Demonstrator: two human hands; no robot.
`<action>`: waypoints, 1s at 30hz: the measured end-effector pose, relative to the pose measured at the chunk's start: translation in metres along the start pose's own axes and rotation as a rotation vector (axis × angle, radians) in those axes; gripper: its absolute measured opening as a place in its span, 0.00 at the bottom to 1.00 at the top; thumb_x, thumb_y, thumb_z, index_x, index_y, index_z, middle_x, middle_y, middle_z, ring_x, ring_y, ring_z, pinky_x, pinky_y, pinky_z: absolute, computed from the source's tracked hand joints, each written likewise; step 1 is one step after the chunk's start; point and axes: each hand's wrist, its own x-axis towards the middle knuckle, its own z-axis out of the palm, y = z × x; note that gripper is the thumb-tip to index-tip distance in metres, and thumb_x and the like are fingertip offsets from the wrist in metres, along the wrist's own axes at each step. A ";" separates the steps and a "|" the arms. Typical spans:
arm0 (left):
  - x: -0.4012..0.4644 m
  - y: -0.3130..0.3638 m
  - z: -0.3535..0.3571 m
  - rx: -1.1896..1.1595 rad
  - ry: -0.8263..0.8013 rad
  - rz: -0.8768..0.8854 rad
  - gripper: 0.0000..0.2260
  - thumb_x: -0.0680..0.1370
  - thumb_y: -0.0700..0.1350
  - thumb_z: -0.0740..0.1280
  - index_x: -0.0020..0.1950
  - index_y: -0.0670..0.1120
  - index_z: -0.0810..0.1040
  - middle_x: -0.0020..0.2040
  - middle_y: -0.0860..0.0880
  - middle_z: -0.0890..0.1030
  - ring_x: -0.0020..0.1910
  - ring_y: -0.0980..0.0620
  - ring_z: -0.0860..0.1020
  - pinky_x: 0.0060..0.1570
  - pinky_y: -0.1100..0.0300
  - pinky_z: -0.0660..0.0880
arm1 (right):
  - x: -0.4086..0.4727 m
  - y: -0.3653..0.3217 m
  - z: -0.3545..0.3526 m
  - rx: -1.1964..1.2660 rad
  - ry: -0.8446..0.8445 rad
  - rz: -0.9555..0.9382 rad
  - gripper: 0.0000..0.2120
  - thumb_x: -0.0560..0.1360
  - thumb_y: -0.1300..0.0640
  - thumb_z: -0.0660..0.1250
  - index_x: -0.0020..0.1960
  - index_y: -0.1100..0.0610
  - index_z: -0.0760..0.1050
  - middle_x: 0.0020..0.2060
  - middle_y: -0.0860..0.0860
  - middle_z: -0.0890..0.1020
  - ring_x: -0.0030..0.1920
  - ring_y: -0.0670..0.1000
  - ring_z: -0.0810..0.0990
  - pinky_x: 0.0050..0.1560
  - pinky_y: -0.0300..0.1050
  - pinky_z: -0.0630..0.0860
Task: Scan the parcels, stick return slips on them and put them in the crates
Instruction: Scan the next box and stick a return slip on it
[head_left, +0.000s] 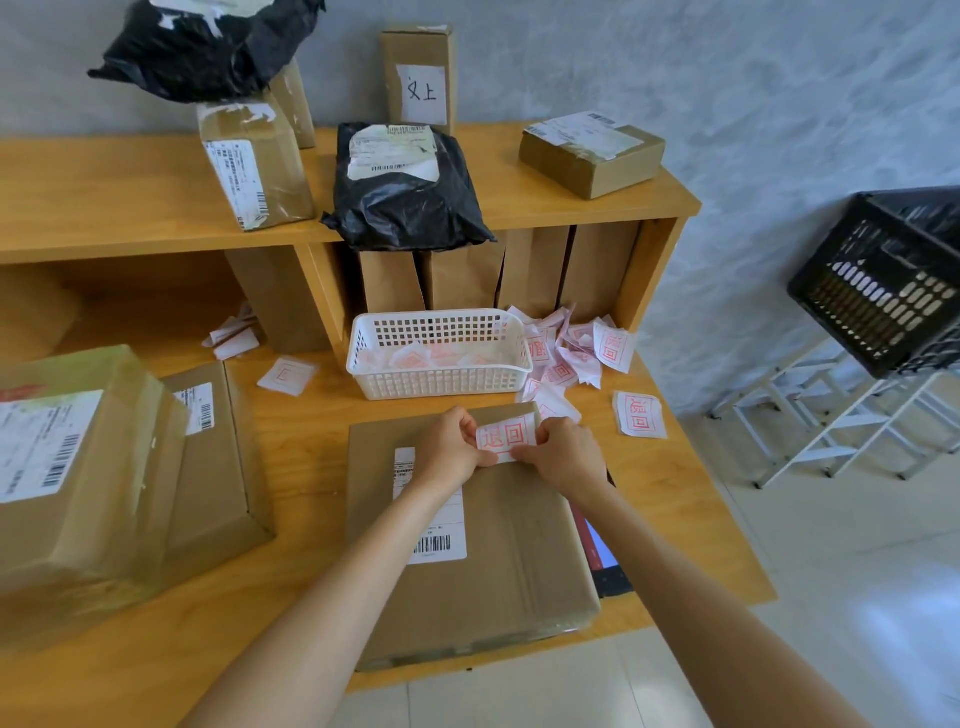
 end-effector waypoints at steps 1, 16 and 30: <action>-0.001 0.000 0.001 0.026 0.006 -0.001 0.16 0.69 0.38 0.77 0.45 0.46 0.70 0.38 0.54 0.75 0.35 0.58 0.73 0.32 0.65 0.66 | 0.000 0.000 0.001 -0.020 0.002 -0.001 0.18 0.74 0.49 0.71 0.34 0.53 0.65 0.37 0.50 0.76 0.37 0.50 0.74 0.29 0.40 0.64; -0.017 -0.016 -0.016 0.217 0.107 0.211 0.09 0.75 0.42 0.72 0.48 0.47 0.72 0.41 0.54 0.75 0.38 0.57 0.73 0.34 0.66 0.66 | -0.004 0.021 -0.009 0.053 0.077 -0.058 0.10 0.74 0.55 0.71 0.51 0.56 0.74 0.45 0.51 0.79 0.43 0.51 0.78 0.41 0.46 0.76; 0.000 -0.027 0.010 0.419 0.110 0.655 0.08 0.78 0.40 0.67 0.54 0.44 0.84 0.53 0.49 0.82 0.54 0.46 0.76 0.53 0.52 0.74 | 0.002 0.005 0.021 -0.142 0.217 -0.598 0.14 0.72 0.71 0.63 0.54 0.63 0.81 0.53 0.59 0.82 0.52 0.62 0.78 0.47 0.52 0.74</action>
